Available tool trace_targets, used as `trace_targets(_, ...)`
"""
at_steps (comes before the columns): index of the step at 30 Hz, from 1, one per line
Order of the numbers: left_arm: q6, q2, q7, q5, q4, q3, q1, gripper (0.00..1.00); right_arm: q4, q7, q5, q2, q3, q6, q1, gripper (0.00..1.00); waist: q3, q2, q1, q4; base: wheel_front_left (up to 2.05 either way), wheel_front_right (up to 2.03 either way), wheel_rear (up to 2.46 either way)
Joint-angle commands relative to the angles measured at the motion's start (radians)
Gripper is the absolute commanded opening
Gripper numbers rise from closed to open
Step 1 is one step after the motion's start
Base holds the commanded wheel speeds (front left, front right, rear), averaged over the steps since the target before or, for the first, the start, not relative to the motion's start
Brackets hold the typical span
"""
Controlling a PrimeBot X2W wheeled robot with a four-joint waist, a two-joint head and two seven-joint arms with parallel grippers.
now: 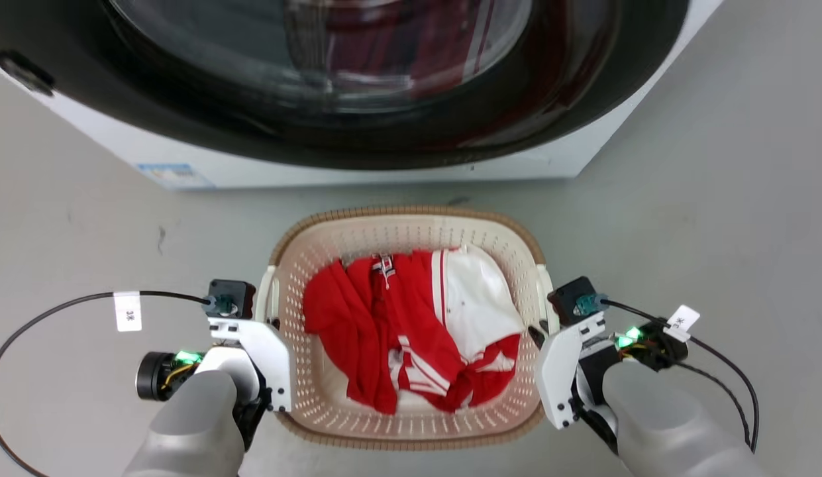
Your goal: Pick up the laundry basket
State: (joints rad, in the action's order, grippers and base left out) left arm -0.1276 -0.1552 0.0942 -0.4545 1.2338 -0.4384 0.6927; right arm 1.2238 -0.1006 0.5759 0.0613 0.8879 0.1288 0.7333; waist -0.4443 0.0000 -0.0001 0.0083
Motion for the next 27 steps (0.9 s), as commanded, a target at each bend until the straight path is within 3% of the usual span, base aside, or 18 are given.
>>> trace_targets(1, -0.004, 0.013, -0.012, -0.011, -0.014, -0.017, -0.012, 0.00, -0.006, 0.009, 0.004, -0.020, 0.016, 0.003, -0.015, 0.00, 0.060, 0.0000, 0.0001, -0.018, 0.00, 0.00, 0.00)
trace_targets(16, -0.004, -0.026, -0.219, -0.198, -0.073, -0.200, -0.080, 0.00, -0.002, 0.125, 0.141, 0.005, 0.099, 0.003, -0.099, 0.00, 0.298, 0.0000, 0.0001, -0.025, 0.00, 0.00, 0.00)
trace_targets(27, -0.004, -0.062, -0.298, -0.312, -0.097, -0.301, -0.136, 0.00, -0.031, 0.187, 0.224, 0.035, 0.177, 0.003, -0.141, 0.00, 0.425, 0.0000, 0.0001, -0.024, 0.00, 0.00, 0.00)
